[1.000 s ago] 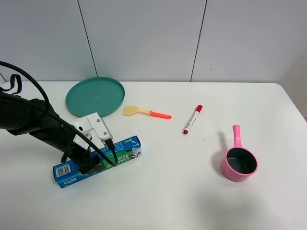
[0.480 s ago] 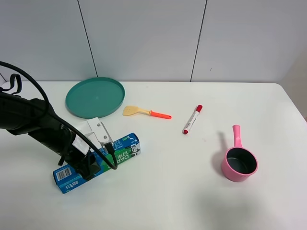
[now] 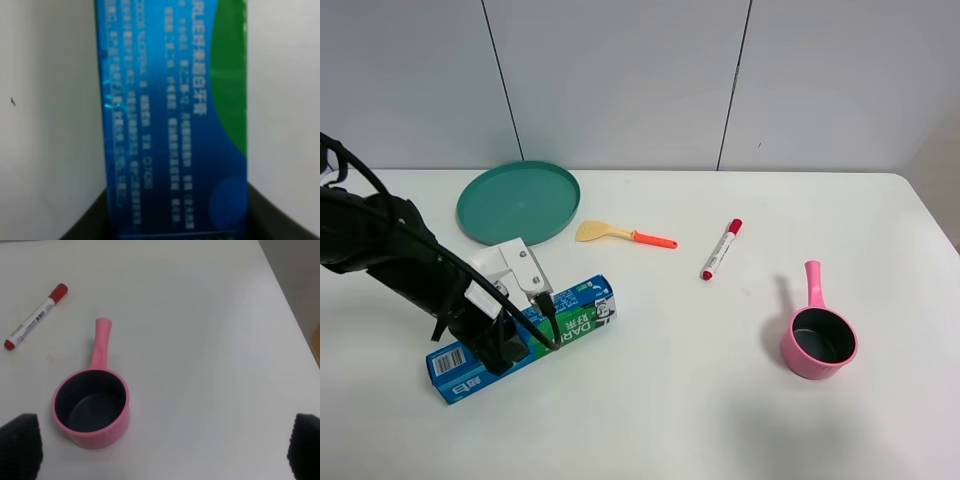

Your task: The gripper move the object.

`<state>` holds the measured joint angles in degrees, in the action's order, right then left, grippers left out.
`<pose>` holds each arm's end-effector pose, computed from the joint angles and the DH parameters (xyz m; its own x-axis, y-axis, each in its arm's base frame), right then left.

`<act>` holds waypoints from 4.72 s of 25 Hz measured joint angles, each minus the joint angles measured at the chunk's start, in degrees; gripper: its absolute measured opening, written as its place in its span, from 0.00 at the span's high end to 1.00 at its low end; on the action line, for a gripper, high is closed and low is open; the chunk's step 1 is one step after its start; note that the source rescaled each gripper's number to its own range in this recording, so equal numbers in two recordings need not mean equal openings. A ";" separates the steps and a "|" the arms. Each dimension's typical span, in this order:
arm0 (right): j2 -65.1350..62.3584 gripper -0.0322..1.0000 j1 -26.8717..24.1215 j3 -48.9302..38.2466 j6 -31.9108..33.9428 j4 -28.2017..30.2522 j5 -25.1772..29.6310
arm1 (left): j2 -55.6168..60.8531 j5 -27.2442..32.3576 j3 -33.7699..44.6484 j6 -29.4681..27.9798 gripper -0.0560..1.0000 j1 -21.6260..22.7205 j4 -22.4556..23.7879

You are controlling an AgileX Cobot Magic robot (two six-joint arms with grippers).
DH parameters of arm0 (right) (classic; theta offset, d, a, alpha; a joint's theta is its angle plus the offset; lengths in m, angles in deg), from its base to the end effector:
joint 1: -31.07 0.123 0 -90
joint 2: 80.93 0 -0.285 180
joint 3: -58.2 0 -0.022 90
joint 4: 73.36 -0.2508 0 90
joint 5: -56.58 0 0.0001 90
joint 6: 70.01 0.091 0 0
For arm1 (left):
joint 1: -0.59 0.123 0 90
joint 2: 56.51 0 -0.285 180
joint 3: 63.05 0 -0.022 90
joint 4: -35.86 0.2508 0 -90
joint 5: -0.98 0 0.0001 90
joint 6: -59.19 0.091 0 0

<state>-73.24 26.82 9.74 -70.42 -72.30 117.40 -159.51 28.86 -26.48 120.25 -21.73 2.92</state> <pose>-0.0054 -0.0011 0.2778 -0.4536 0.0175 -0.8910 0.0811 0.9965 -0.0217 0.2395 -0.1234 0.1397 -0.5330 0.7613 -0.3692 0.8313 0.5524 -0.0611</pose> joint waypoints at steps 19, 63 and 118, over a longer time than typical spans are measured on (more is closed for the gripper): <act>0.00 0.00 0.00 0.00 0.00 0.00 0.00 | 1.97 17.65 -32.73 -8.95 0.94 -0.20 19.51; 0.00 0.00 0.00 0.00 0.00 0.00 0.00 | -41.64 11.29 -81.68 15.29 0.94 -8.81 19.68; 0.00 0.00 0.00 0.00 0.00 0.03 0.00 | -49.32 1.53 -82.03 1.09 0.34 -10.94 17.84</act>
<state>-73.24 26.82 9.74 -70.42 -72.27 117.40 -208.82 30.40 -108.51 121.34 -32.67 20.77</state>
